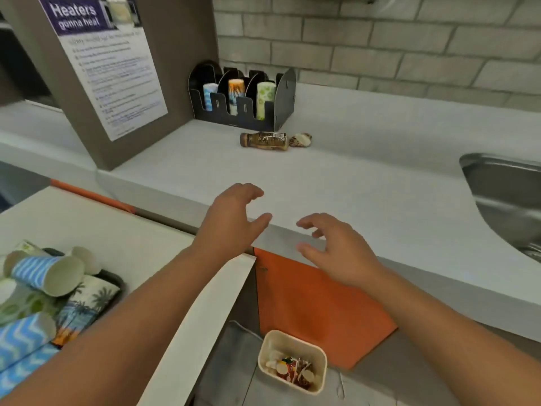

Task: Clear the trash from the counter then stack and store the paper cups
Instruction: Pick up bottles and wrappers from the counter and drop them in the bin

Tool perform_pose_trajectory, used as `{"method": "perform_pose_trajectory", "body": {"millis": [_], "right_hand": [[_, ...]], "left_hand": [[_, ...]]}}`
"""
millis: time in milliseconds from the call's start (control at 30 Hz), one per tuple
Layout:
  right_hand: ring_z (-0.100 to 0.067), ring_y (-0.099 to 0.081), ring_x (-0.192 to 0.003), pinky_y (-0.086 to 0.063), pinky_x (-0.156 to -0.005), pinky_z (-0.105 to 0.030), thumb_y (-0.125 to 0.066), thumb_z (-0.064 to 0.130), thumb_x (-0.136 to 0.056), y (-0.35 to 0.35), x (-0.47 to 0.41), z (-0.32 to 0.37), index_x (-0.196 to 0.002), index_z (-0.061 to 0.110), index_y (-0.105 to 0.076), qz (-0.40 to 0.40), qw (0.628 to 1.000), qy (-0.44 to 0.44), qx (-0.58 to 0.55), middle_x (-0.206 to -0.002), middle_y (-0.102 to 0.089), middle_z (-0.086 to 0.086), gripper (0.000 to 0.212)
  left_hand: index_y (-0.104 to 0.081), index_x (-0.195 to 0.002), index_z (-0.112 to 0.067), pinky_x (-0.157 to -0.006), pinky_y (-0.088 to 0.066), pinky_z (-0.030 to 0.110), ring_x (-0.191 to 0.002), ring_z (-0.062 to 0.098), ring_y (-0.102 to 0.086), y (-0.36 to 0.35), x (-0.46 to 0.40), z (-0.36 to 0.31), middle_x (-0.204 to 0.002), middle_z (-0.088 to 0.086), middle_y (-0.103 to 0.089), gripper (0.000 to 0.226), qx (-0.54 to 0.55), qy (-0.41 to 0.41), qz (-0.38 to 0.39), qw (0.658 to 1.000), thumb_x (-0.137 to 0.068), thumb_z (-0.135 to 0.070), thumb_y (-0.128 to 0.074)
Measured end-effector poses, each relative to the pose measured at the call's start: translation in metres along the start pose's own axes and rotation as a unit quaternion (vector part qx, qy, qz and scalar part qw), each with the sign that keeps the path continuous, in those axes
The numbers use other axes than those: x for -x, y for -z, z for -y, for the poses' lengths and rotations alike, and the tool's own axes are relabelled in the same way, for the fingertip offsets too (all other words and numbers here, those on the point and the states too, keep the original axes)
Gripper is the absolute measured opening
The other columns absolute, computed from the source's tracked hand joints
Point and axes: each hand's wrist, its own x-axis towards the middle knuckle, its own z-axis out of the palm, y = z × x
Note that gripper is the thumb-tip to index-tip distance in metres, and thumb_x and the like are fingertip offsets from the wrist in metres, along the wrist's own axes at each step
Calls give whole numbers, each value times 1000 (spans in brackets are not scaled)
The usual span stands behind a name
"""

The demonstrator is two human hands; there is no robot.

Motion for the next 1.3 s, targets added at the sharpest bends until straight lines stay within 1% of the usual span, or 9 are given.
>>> {"method": "perform_pose_trajectory", "body": {"millis": [167, 433, 600, 733, 800, 867, 967, 1100, 1300], "right_hand": [[-12, -55, -111, -48, -85, -33, -61, 39, -89, 19, -57, -12, -128, 30, -52, -23, 999, -23, 23, -129, -54, 9, 41], [-19, -51, -119, -46, -91, -33, -65, 31, -89, 17, -171, -73, -130, 23, -52, -34, 998, -50, 10, -132, -52, 1, 44], [-23, -39, -127, -41, -96, -33, -67, 26, -86, 4, -238, -114, -137, 20, -45, -44, 997, -57, 17, -140, -42, -4, 56], [-27, -36, -129, -38, -101, -37, -68, 23, -83, 1, -291, -136, -140, 17, -40, -71, 997, -28, 20, -143, -39, -6, 64], [-28, -35, -132, -36, -106, -41, -69, 24, -82, 2, -313, -141, -144, 19, -36, -68, 997, -10, 18, -147, -37, -4, 70], [-26, -29, -139, -30, -110, -43, -68, 27, -83, 0, -332, -146, -148, 22, -30, -47, 998, 1, 36, -155, -30, -3, 75], [-25, -24, -143, -24, -113, -41, -63, 31, -87, -7, -350, -152, -148, 25, -32, -17, 998, 2, 65, -158, -24, -3, 70], [-27, -33, -132, -33, -106, -35, -59, 32, -88, -15, -352, -155, -140, 22, -46, -40, 996, 8, 77, -146, -41, -4, 54], [-26, -41, -117, -41, -94, -36, -65, 42, -83, -11, -325, -151, -127, 23, -56, -94, 993, -5, 72, -125, -50, -4, 48]], "left_hand": [[-53, -132, -22, -98, -43, 28, -121, 15, -52, -9, -53, 4, -135, -2, -54, 47, -18, 8, 17, 1000, -89, -35, -66], [-37, -145, -24, -111, -33, 33, -138, 16, -32, -55, -146, 32, -150, -3, -38, 66, -100, 18, 61, 993, -88, -37, -67], [-33, -146, -19, -115, -28, 36, -141, 21, -28, -92, -214, 53, -153, 2, -34, 73, -134, -1, 57, 989, -85, -35, -70], [-22, -152, -20, -119, -13, 41, -148, 24, -12, -112, -264, 69, -160, 3, -20, 82, -172, 4, 78, 982, -86, -37, -68], [-17, -153, -22, -120, -7, 45, -149, 24, -7, -118, -281, 76, -161, 3, -16, 85, -197, 4, 100, 975, -86, -39, -67], [-18, -153, -23, -120, -5, 48, -149, 24, -9, -123, -292, 83, -161, 2, -19, 85, -202, 5, 114, 973, -85, -42, -65], [-30, -148, -25, -117, -16, 47, -142, 24, -27, -126, -299, 89, -152, 0, -35, 77, -205, -14, 101, 973, -82, -46, -63], [-41, -140, -30, -104, -29, 42, -125, 22, -40, -126, -298, 91, -137, -3, -47, 63, -231, -48, 73, 969, -83, -47, -59], [-51, -126, -30, -91, -35, 36, -110, 21, -45, -116, -277, 91, -118, -4, -55, 54, -193, -48, 31, 980, -78, -52, -63]]}}
